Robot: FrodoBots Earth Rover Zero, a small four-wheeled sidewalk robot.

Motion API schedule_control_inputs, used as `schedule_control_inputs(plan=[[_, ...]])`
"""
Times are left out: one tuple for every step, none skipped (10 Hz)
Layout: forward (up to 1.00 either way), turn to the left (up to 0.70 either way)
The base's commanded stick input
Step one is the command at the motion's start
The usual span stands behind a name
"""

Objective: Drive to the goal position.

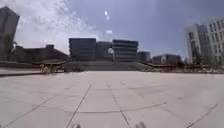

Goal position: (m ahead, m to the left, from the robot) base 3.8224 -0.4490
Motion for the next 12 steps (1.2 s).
schedule_control_inputs(plan=[[0.45,0.03],[0.45,0.03],[0.45,0.03],[0.45,0.03],[0.45,0.03],[0.45,0.03],[0.45,0.03],[0.45,0.03],[0.45,0.03],[0.45,0.03],[0.45,0.03],[0.45,0.03]])
